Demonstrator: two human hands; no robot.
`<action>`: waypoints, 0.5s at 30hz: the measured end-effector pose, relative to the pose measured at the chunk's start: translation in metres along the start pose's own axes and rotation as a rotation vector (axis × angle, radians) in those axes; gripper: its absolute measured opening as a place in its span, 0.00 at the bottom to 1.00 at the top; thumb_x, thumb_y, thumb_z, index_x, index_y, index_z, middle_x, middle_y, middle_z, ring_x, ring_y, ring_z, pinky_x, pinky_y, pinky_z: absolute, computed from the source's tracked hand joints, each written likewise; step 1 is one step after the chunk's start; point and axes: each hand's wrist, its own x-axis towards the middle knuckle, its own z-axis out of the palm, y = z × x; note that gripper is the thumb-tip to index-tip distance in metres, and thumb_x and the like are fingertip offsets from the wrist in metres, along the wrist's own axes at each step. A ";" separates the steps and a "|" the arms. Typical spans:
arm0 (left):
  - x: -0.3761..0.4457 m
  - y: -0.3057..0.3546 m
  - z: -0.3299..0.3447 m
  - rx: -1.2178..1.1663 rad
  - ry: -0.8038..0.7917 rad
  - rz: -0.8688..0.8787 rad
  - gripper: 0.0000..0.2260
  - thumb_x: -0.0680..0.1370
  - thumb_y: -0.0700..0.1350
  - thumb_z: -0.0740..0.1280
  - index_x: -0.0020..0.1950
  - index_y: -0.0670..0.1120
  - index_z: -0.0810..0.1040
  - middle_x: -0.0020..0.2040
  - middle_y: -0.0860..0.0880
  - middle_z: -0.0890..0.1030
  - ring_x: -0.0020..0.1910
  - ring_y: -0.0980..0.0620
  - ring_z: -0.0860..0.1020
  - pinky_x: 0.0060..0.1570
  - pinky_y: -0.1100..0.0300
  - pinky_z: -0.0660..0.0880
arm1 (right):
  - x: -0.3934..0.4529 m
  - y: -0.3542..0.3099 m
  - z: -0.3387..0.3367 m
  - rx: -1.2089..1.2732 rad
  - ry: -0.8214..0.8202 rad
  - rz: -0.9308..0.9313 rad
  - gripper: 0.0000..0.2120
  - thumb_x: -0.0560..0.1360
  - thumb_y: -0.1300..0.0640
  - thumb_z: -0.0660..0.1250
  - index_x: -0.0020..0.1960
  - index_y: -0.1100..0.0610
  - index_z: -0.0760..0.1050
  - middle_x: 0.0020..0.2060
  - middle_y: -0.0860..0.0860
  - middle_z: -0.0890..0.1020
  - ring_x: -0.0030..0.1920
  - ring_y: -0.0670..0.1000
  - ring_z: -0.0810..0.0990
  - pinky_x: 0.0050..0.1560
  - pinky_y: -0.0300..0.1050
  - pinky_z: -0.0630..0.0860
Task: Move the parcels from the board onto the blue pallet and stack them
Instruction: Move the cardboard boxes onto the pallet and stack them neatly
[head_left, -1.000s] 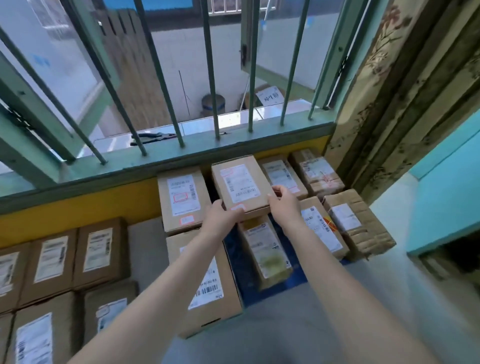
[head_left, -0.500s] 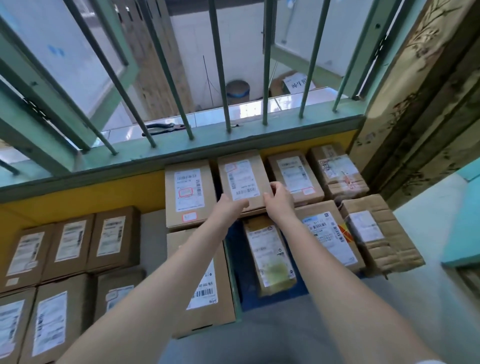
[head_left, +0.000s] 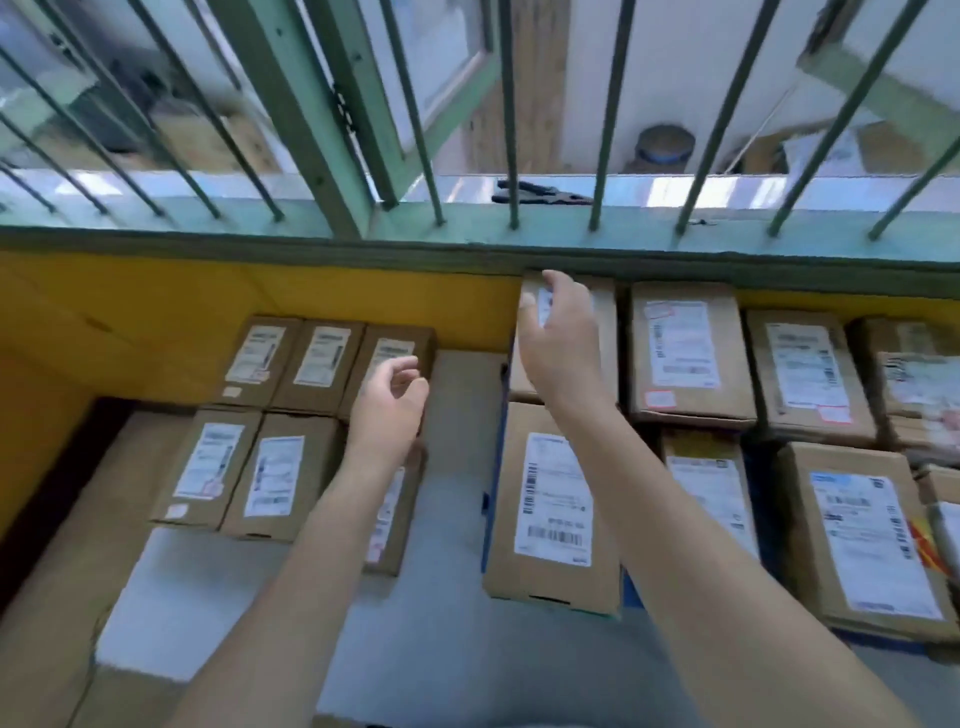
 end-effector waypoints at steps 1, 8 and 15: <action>0.002 -0.029 -0.020 0.017 0.052 -0.091 0.13 0.79 0.45 0.63 0.63 0.49 0.77 0.54 0.53 0.80 0.49 0.57 0.77 0.42 0.65 0.70 | -0.009 -0.011 0.029 0.002 -0.103 -0.008 0.22 0.82 0.51 0.58 0.74 0.57 0.65 0.68 0.53 0.73 0.67 0.51 0.71 0.63 0.41 0.65; -0.007 -0.188 -0.074 0.129 -0.103 -0.550 0.21 0.78 0.42 0.66 0.70 0.36 0.70 0.67 0.37 0.74 0.65 0.42 0.74 0.55 0.61 0.67 | -0.079 0.016 0.200 -0.237 -0.716 0.305 0.27 0.82 0.51 0.55 0.78 0.55 0.56 0.74 0.57 0.65 0.66 0.58 0.72 0.53 0.44 0.69; -0.008 -0.261 -0.077 -0.108 -0.121 -0.884 0.29 0.68 0.49 0.66 0.66 0.37 0.70 0.64 0.34 0.75 0.60 0.35 0.76 0.59 0.45 0.76 | -0.095 0.075 0.262 -0.654 -0.815 0.309 0.26 0.80 0.52 0.59 0.75 0.60 0.61 0.71 0.63 0.65 0.68 0.67 0.68 0.66 0.53 0.68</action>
